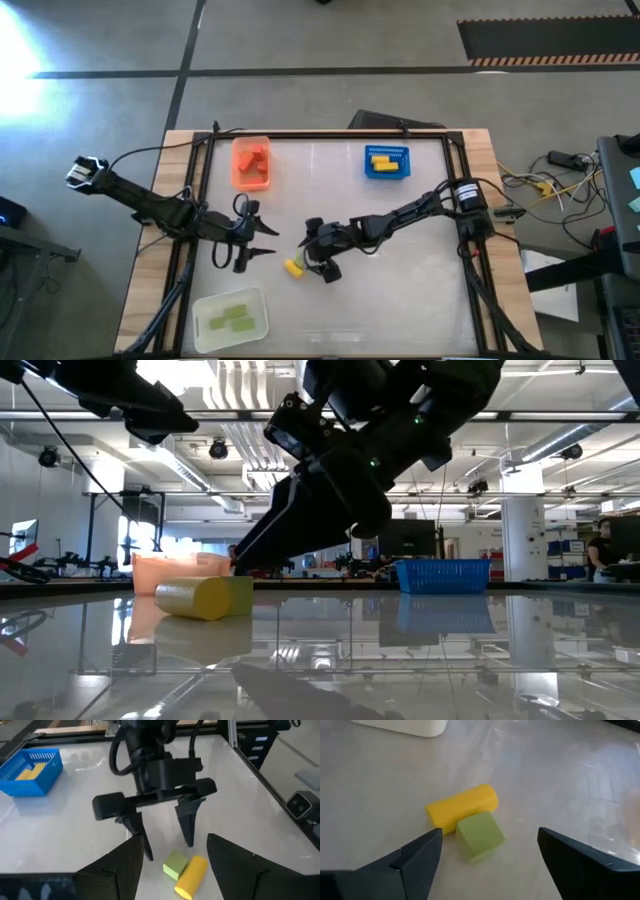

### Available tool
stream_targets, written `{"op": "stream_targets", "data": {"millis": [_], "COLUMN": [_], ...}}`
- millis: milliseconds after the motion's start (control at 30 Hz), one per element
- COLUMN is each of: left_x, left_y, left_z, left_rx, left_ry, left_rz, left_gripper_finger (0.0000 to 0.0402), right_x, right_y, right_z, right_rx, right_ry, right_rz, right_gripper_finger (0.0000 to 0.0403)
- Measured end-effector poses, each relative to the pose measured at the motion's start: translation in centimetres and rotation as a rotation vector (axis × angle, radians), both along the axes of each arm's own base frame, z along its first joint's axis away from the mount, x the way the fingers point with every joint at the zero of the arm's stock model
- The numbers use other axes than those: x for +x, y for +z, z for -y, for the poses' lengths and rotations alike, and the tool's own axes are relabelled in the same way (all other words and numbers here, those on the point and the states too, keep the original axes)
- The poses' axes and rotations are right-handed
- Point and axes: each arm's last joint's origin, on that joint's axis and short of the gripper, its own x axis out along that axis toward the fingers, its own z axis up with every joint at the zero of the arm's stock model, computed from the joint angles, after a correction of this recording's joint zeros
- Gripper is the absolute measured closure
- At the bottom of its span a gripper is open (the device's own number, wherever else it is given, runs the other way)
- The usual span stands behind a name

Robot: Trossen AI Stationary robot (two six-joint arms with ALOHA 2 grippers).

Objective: Sort & place blocks by color
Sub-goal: Put the green wooden block into the white bin

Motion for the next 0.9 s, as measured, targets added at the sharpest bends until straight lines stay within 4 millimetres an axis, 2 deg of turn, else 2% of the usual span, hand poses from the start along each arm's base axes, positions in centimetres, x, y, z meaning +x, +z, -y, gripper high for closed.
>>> {"op": "stream_targets", "data": {"millis": [133, 367, 633, 900], "left_x": [0.0, 0.1, 0.1, 0.1], "left_y": [0.0, 0.0, 0.0, 0.0], "left_z": [0.0, 0.0, 0.0, 0.0], "left_rx": [0.004, 0.003, 0.004, 0.004], "left_ry": [0.006, 0.006, 0.007, 0.008], "left_rz": [0.000, 0.001, 0.001, 0.001], "left_gripper_finger": [0.0201, 0.0201, 0.0201, 0.0201], "right_x": [0.4, 0.9, 1.0, 1.0], "right_y": [-0.3, -2.5, -2.6, -2.5], "right_z": [0.9, 1.6, 1.7, 1.7], "right_rx": [0.045, 0.079, 0.084, 0.078], "right_ry": [0.044, 0.065, 0.069, 0.073], "right_rz": [0.015, 0.008, 0.016, 0.020], "right_gripper_finger": [0.0095, 0.0101, 0.0111, 0.0143]}}
